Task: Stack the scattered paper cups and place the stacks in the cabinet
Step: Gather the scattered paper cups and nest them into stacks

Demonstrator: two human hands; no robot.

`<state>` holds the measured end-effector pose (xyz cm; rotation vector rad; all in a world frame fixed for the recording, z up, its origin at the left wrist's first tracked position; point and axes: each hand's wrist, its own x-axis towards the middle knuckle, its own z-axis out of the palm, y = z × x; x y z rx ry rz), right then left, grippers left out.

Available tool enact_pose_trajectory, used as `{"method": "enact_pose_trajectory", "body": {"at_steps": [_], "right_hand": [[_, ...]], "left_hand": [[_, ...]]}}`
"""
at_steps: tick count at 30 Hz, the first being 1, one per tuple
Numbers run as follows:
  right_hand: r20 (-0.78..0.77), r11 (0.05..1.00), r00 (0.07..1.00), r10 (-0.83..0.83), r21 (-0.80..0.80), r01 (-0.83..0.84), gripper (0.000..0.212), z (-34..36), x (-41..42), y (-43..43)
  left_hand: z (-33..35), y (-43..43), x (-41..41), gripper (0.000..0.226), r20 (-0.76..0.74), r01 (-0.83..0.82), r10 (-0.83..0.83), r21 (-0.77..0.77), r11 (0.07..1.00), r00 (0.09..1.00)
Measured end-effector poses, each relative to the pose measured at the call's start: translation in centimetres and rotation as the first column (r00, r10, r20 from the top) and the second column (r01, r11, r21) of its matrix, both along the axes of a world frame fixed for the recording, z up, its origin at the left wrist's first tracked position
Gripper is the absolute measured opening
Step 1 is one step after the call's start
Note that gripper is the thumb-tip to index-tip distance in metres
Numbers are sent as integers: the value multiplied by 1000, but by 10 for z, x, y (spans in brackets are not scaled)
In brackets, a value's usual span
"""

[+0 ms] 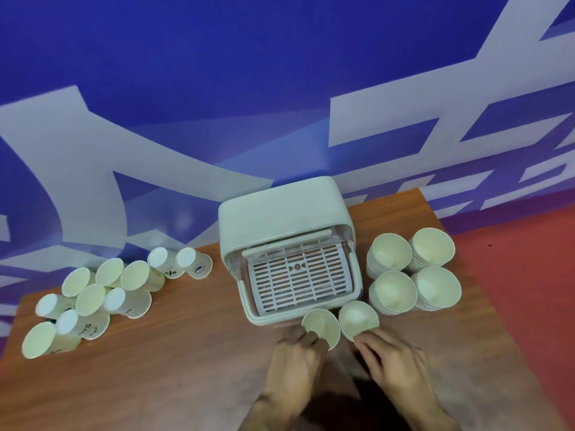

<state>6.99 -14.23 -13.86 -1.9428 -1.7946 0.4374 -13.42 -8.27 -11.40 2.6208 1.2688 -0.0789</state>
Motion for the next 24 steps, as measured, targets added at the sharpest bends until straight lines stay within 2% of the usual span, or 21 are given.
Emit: {"method": "enact_pose_trajectory", "body": {"at_steps": [6,8,10,13,15,19,24], "right_hand": [[11,998,999,-49,46,49,24,-6,-1,-4],[19,991,996,-85,105,83,28,-1,-4,-4],[12,974,995,-95,208,90,22,13,-15,-2],[-18,926,1000,14,377,-6,10,35,-48,10],[-36,905,988,147,407,-120,6,40,-78,26],[-38,879,912,409,283,-383,9,39,-157,70],[-18,845,846,533,69,-530,15,36,-246,119]], "left_hand": [[-8,-8,-2,20,37,13,-13,0,1000,999],[-7,-10,-7,15,108,-12,9,34,999,994],[-1,-8,-20,14,173,-41,30,59,997,985],[10,-3,-53,12,206,-106,88,77,991,975],[14,-1,-84,10,178,-140,121,98,985,976],[22,9,-161,9,148,-269,248,142,953,957],[21,40,-264,5,89,-477,469,214,853,879]]}}
